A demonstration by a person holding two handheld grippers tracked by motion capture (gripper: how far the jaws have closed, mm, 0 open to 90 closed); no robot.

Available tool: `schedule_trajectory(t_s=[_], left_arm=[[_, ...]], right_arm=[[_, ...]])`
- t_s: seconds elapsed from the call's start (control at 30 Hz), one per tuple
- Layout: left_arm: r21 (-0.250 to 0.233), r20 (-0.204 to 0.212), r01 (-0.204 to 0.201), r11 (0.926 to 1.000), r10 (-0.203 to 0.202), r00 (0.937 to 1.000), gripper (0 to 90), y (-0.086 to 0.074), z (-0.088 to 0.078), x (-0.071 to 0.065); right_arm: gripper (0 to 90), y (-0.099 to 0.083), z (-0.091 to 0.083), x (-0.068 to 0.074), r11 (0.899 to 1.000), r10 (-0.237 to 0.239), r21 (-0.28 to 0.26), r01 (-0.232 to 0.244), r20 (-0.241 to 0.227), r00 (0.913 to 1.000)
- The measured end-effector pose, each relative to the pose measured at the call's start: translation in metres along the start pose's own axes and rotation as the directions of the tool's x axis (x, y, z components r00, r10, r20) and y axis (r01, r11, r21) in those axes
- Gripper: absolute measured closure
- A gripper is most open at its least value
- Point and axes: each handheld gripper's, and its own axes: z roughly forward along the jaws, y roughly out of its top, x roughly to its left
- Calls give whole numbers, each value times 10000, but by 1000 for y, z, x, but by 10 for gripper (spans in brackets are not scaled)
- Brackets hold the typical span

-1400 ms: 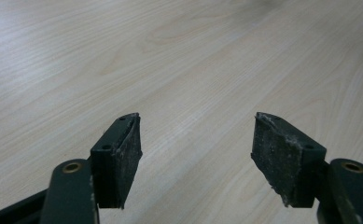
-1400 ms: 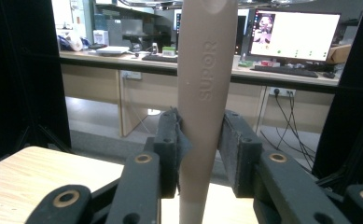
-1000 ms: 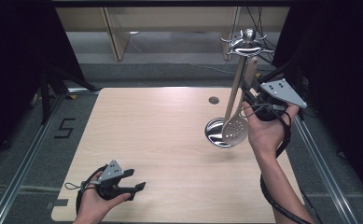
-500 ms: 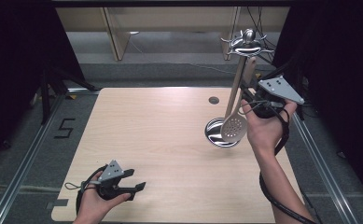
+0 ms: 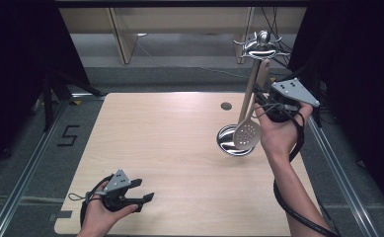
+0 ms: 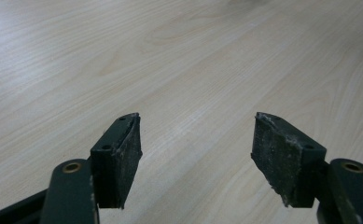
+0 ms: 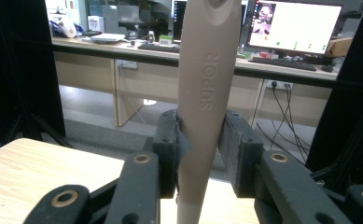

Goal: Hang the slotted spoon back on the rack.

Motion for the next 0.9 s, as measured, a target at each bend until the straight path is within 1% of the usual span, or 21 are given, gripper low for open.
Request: schedule_trajectory(t_s=[0.13, 0.17, 0.2, 0.23, 0.3, 0.33, 0.43, 0.47, 0.5, 0.57, 0.6, 0.63, 0.67, 0.7, 0.77, 0.8, 0.83, 0.87, 0.9], left_arm=[[4, 2, -1, 10000, 1, 10000, 322, 0, 0, 0], [36, -11, 6, 10000, -6, 10000, 322, 0, 0, 0], [34, -11, 1, 10000, -1, 10000, 322, 0, 0, 0], [4, 4, -3, 10000, 3, 10000, 322, 0, 0, 0], [13, 7, -8, 10000, 8, 10000, 322, 0, 0, 0], [17, 6, -12, 10000, 12, 10000, 322, 0, 0, 0], [-14, -43, 11, 10000, -11, 10000, 322, 0, -1, -1], [-30, -41, 0, 10000, 0, 10000, 322, 0, -1, 0], [106, -115, -155, 9998, 156, 9998, 322, 0, -2, 1], [86, -109, -137, 9999, 138, 9998, 322, 0, -2, 1], [1, -91, -26, 10000, 26, 10000, 322, 0, -2, 0], [94, -119, -122, 9999, 124, 9999, 322, 0, -2, 1], [78, -51, -57, 10000, 57, 10000, 322, 0, -2, 0], [36, -10, -11, 10000, 11, 10000, 322, 0, -1, 0], [-58, -16, -35, 10000, 34, 10000, 322, -1, 1, -1], [-104, -20, 193, 9998, -193, 9998, 322, -2, 2, -2], [-63, -69, 56, 10000, -57, 10000, 321, -1, 1, -2], [-40, -68, -32, 10000, 31, 10000, 322, -1, 1, -1], [-60, -52, 163, 9998, -163, 9999, 321, -1, 1, -2]], right_arm=[[691, 0, 1, 0, 10000, -18, 9, 17, 4, 10000], [691, 0, 1, 1, 10000, 91, 35, -91, 34, 10000], [690, 1, 1, 1, 10000, 80, 37, -80, 28, 10000], [688, 1, 2, 0, 10000, -65, 36, 66, -17, 10000], [682, 1, 2, 1, 10000, -71, 23, 71, -15, 10000], [677, 0, 2, 1, 9999, -121, -77, 121, -40, 9999], [602, -1, -2, 1, 9999, -91, -99, 90, -100, 9999], [571, -3, -4, 2, 9998, -109, -140, 106, -200, 9997], [534, -5, -6, 1, 9998, -133, -158, 130, -244, 9996], [478, -13, -12, 2, 9998, -120, -140, 115, -326, 9994], [436, -25, -19, 1, 9998, -201, -89, 198, -404, 9990], [436, -25, -19, 1, 9998, -201, -89, 198, -404, 9990], [427, -32, -23, 1, 9999, -48, 153, 55, -457, 9989], [423, -39, -25, -1, 9997, -138, 177, 149, -588, 9982], [412, -54, -32, -3, 9987, 18, 503, 18, -710, 9975], [408, -63, -35, -5, 9972, 82, 745, -22, -815, 9966], [407, -68, -38, -5, 9963, 169, 858, -96, -849, 9962], [405, -75, -40, -8, 9957, 80, 923, 13, -1005, 9949], [402, -83, -43, -9, 9932, 340, 1143, -220, -1043, 9940]])
